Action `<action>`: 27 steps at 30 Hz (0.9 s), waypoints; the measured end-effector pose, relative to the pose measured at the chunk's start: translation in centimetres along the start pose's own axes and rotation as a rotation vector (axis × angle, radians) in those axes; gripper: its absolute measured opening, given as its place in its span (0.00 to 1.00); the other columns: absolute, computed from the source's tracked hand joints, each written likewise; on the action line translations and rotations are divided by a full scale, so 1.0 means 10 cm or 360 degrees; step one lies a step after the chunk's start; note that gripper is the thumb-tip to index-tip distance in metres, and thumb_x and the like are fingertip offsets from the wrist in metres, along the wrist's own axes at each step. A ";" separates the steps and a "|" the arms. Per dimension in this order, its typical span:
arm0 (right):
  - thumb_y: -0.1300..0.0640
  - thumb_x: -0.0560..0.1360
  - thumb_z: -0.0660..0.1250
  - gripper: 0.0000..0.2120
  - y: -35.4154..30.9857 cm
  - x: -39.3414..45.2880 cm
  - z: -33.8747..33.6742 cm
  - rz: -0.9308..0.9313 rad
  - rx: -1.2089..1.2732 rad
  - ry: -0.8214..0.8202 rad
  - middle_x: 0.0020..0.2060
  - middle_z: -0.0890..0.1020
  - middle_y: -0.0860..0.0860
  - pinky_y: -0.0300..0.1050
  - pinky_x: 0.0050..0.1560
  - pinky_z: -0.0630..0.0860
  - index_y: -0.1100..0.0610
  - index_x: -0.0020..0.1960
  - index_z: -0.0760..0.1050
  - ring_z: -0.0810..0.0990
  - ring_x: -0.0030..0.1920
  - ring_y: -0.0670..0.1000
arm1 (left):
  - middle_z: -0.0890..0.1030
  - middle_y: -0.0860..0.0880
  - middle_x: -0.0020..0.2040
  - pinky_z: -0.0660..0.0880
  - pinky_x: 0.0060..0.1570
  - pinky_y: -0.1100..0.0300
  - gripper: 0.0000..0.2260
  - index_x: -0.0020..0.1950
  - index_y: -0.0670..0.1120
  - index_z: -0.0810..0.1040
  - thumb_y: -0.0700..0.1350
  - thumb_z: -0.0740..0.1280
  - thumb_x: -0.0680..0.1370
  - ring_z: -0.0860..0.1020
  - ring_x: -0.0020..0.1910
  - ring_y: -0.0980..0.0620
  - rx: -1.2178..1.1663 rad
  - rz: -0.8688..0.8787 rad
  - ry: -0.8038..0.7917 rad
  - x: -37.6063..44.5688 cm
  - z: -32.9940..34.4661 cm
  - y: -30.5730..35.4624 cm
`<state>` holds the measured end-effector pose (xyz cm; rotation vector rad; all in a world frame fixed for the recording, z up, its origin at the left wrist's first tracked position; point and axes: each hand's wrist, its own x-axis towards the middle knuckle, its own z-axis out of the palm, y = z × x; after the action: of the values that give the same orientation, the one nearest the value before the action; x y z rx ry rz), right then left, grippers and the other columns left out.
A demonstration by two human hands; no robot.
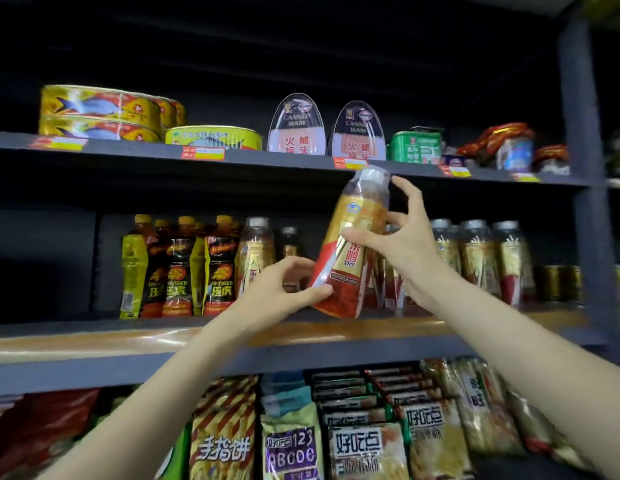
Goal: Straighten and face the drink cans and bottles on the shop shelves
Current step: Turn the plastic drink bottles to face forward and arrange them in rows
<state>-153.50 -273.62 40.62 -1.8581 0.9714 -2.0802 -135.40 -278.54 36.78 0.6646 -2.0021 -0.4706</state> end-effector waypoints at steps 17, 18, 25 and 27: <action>0.56 0.70 0.74 0.29 -0.03 -0.13 0.02 0.0555 0.0262 -0.0225 0.59 0.76 0.53 0.48 0.41 0.83 0.51 0.65 0.64 0.80 0.56 0.54 | 0.68 0.65 0.59 0.73 0.50 0.72 0.32 0.62 0.62 0.64 0.46 0.77 0.66 0.69 0.59 0.64 0.0201 0.0431 0.0522 -0.33 0.14 -0.09; 0.57 0.69 0.74 0.28 -0.04 -0.11 0.02 0.0609 0.0342 -0.0167 0.58 0.77 0.54 0.49 0.40 0.83 0.52 0.65 0.64 0.80 0.55 0.55 | 0.67 0.65 0.58 0.72 0.49 0.74 0.33 0.63 0.62 0.63 0.46 0.77 0.66 0.69 0.60 0.64 0.0248 0.0489 0.0515 -0.31 0.12 -0.05; 0.59 0.71 0.72 0.27 -0.07 -0.06 -0.08 0.0770 0.0844 -0.0143 0.58 0.78 0.59 0.54 0.42 0.82 0.56 0.67 0.66 0.81 0.53 0.59 | 0.75 0.42 0.61 0.81 0.46 0.56 0.32 0.65 0.51 0.64 0.44 0.75 0.64 0.80 0.54 0.44 -0.1442 -0.0197 0.0210 -0.21 0.09 0.22; 0.59 0.73 0.69 0.23 -0.06 -0.08 -0.11 0.0877 0.0903 -0.0177 0.59 0.77 0.62 0.57 0.45 0.81 0.59 0.66 0.67 0.80 0.53 0.61 | 0.74 0.46 0.61 0.80 0.47 0.57 0.31 0.64 0.54 0.65 0.42 0.75 0.67 0.78 0.56 0.47 -0.1100 -0.0041 0.0414 -0.21 0.15 0.27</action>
<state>-154.16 -272.33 40.27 -1.2305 0.6651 -1.6635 -136.59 -275.06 36.17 0.2948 -1.4507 -0.9762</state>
